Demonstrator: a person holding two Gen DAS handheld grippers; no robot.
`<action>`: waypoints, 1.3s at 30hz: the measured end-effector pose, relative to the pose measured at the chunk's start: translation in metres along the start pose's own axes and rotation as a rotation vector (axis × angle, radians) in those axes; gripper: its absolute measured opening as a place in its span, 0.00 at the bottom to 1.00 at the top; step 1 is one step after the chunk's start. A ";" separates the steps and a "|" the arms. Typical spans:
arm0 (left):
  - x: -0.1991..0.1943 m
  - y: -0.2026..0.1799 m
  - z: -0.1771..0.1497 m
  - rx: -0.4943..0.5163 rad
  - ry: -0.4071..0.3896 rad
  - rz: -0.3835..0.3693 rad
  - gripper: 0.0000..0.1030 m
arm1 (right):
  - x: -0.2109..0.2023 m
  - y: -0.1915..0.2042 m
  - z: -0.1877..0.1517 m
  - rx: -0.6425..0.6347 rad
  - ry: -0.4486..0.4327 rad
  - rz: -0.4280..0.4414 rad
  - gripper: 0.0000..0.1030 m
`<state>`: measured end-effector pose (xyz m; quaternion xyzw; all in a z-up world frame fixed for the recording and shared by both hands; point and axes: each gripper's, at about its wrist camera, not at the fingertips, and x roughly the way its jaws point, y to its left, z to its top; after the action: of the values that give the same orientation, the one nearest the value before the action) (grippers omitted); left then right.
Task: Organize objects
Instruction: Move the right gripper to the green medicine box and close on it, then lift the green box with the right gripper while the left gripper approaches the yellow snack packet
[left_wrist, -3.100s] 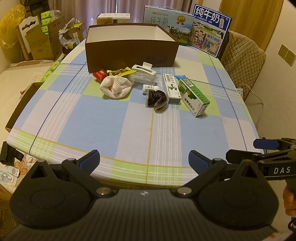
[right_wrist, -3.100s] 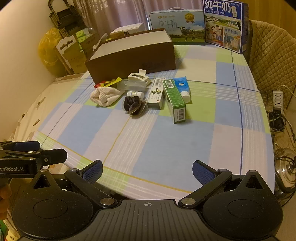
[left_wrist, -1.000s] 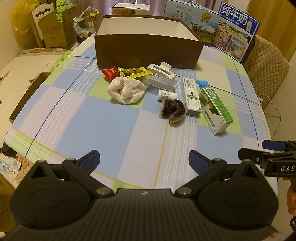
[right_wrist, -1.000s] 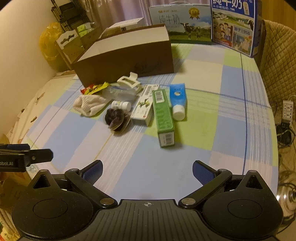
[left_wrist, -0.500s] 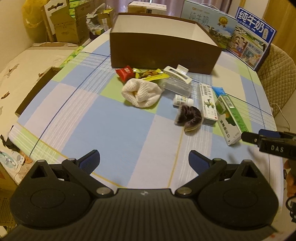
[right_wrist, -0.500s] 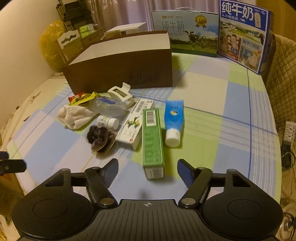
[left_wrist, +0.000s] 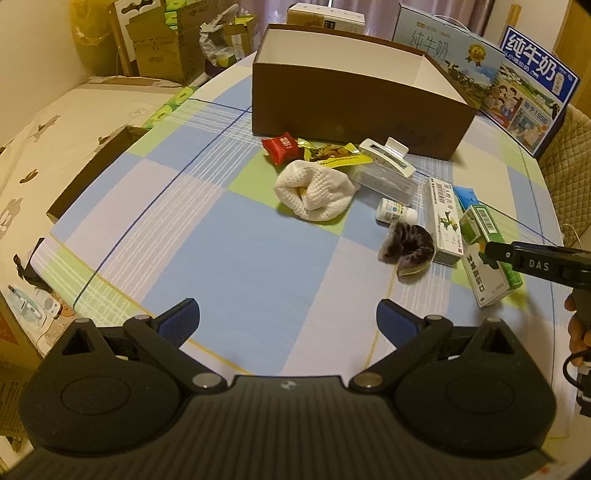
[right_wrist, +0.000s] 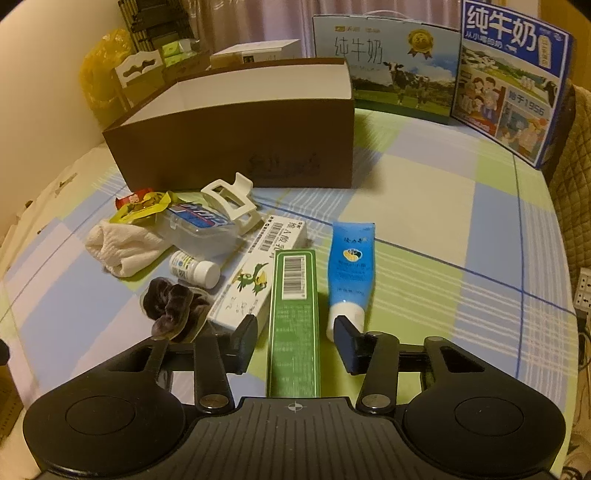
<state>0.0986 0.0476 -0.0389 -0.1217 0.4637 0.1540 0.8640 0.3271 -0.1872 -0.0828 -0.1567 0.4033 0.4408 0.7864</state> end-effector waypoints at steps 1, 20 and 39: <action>0.000 0.000 0.000 -0.003 -0.001 0.003 0.98 | 0.003 0.000 0.001 -0.002 0.004 0.001 0.41; 0.015 -0.009 0.011 0.041 -0.034 0.023 0.93 | 0.007 -0.007 0.000 -0.008 0.015 0.029 0.26; 0.097 -0.051 0.101 0.488 -0.116 -0.014 0.78 | -0.037 -0.037 0.002 0.248 -0.029 -0.078 0.26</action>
<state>0.2460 0.0507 -0.0622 0.0964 0.4360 0.0382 0.8940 0.3477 -0.2274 -0.0570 -0.0674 0.4368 0.3587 0.8222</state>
